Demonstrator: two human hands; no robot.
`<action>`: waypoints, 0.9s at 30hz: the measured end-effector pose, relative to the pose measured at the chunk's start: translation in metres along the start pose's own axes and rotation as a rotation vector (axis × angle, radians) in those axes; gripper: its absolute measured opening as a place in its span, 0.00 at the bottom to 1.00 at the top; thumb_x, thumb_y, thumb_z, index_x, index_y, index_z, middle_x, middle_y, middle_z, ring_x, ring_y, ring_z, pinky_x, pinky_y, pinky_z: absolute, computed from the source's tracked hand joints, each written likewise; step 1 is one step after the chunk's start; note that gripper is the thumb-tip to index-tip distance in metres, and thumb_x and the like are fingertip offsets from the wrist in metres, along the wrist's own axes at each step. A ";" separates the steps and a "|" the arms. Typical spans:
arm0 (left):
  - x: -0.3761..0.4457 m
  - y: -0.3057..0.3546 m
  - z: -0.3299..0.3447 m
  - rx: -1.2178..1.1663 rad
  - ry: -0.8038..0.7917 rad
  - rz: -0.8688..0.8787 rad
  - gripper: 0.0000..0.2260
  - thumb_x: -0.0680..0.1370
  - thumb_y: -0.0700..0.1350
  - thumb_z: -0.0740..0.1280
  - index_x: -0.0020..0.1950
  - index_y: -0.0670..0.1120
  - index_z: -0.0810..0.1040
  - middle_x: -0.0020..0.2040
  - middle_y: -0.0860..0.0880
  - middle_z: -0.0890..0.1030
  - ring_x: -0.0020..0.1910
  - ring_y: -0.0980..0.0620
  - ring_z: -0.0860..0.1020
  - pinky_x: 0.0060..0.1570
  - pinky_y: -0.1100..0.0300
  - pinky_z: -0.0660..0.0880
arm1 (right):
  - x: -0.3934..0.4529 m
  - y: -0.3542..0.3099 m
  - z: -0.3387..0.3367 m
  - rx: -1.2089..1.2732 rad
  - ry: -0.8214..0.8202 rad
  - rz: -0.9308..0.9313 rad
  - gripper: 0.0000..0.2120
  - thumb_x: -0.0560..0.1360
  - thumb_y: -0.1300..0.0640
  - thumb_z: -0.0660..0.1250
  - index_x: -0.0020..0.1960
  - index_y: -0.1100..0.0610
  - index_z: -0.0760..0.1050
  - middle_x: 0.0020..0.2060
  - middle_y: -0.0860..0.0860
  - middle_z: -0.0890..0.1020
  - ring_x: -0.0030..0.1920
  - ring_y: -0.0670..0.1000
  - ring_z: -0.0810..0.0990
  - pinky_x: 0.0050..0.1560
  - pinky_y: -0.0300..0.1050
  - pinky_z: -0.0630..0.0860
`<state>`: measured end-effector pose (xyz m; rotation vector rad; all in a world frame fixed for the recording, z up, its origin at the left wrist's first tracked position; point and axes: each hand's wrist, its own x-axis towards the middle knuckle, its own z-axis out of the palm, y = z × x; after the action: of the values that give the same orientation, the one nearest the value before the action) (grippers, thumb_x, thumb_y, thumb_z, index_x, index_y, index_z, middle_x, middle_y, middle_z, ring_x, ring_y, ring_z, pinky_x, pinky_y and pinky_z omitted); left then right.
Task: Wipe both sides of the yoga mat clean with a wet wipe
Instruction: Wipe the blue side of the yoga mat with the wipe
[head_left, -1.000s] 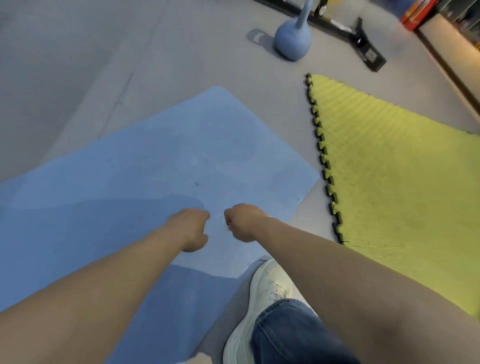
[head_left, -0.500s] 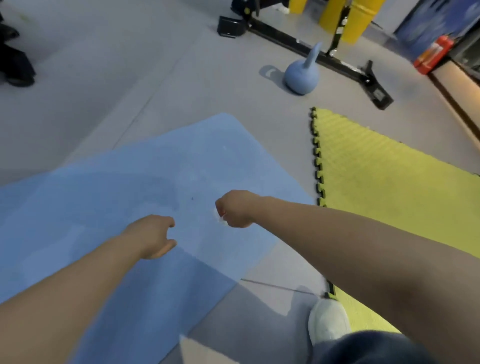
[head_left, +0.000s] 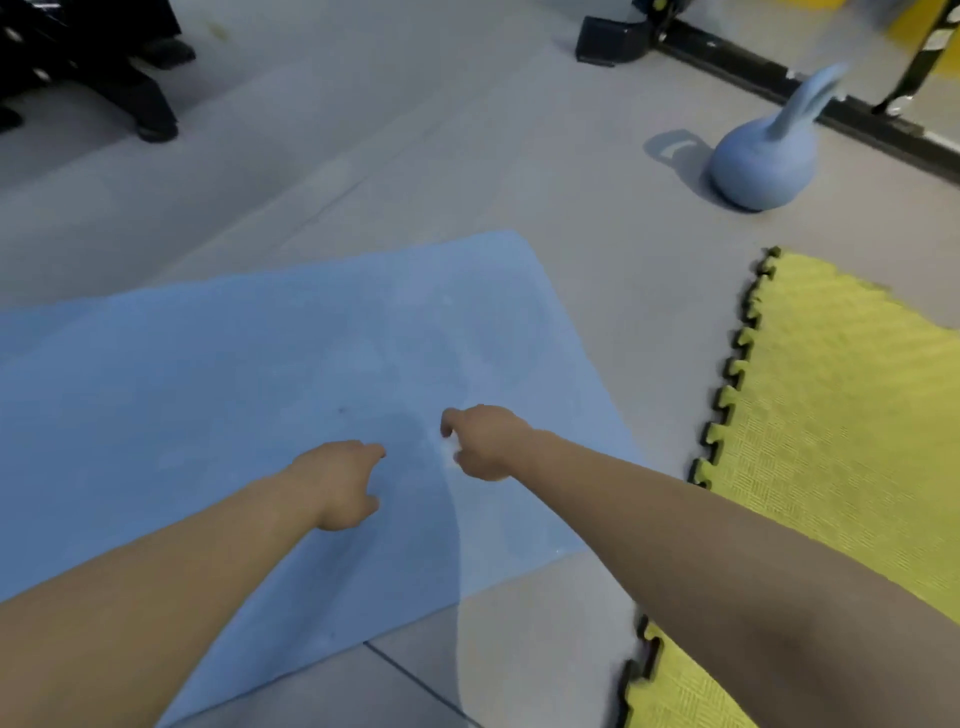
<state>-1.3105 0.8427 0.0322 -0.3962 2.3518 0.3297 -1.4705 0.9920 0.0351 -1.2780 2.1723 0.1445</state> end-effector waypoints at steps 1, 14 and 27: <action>0.003 0.011 -0.003 0.002 -0.014 -0.009 0.30 0.81 0.55 0.64 0.79 0.49 0.58 0.73 0.46 0.68 0.71 0.45 0.69 0.69 0.52 0.69 | -0.002 0.013 0.003 0.062 0.019 0.011 0.19 0.78 0.54 0.63 0.68 0.54 0.67 0.60 0.55 0.76 0.61 0.57 0.74 0.57 0.49 0.71; 0.071 0.023 0.047 0.145 -0.072 0.027 0.47 0.77 0.47 0.71 0.79 0.66 0.37 0.80 0.53 0.31 0.80 0.38 0.37 0.74 0.36 0.60 | -0.018 0.074 0.153 0.563 0.592 0.339 0.06 0.74 0.60 0.63 0.46 0.56 0.79 0.43 0.53 0.79 0.43 0.58 0.81 0.42 0.50 0.76; 0.080 0.023 0.050 0.304 -0.085 0.016 0.53 0.72 0.52 0.76 0.76 0.72 0.36 0.80 0.49 0.33 0.78 0.32 0.45 0.64 0.43 0.75 | -0.009 0.010 0.190 0.352 0.616 -0.082 0.10 0.68 0.63 0.71 0.46 0.56 0.74 0.39 0.56 0.74 0.38 0.59 0.74 0.39 0.50 0.67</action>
<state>-1.3439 0.8657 -0.0559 -0.2133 2.2758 -0.0060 -1.3912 1.0768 -0.1155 -1.3102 2.4789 -0.7225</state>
